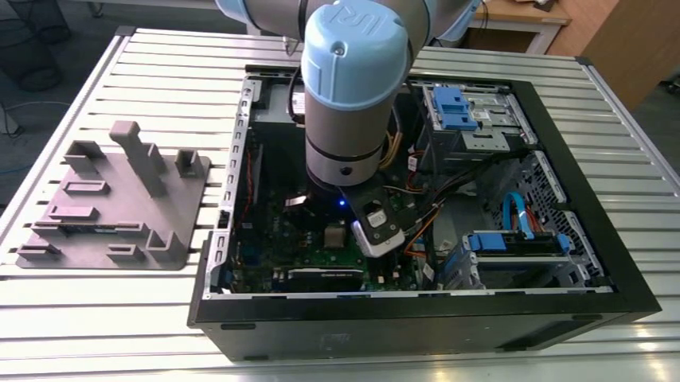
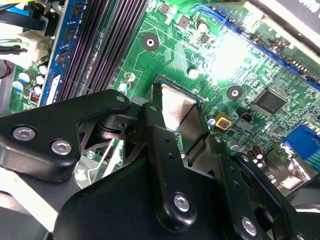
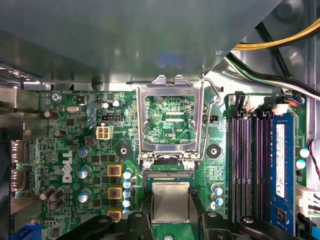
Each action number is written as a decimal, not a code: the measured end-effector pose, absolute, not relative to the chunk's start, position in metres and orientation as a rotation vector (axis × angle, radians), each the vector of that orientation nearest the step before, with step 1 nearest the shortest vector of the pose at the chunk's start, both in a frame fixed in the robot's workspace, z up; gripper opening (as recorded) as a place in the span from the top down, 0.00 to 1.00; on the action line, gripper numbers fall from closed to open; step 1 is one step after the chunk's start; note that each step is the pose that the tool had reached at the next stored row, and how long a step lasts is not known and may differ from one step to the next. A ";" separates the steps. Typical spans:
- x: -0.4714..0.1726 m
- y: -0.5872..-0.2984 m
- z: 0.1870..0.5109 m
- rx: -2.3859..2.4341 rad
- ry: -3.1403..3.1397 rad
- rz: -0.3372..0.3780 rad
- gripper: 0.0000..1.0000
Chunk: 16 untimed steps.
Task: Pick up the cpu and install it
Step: 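Place the cpu into insertion slot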
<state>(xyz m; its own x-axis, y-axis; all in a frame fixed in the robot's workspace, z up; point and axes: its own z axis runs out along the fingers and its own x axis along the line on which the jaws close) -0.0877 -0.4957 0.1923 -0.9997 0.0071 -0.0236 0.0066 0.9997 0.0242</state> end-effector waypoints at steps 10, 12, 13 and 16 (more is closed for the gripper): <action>-0.088 -0.496 0.193 0.011 3.118 0.039 0.60; -0.088 -0.495 0.194 0.010 3.118 0.039 0.60; -0.088 -0.495 0.194 0.011 3.118 0.039 0.60; -0.088 -0.495 0.193 0.011 3.118 0.039 0.60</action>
<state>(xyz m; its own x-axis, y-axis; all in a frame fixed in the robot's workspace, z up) -0.0883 -0.4948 0.1934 -0.9997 0.0070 -0.0235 0.0065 0.9997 0.0252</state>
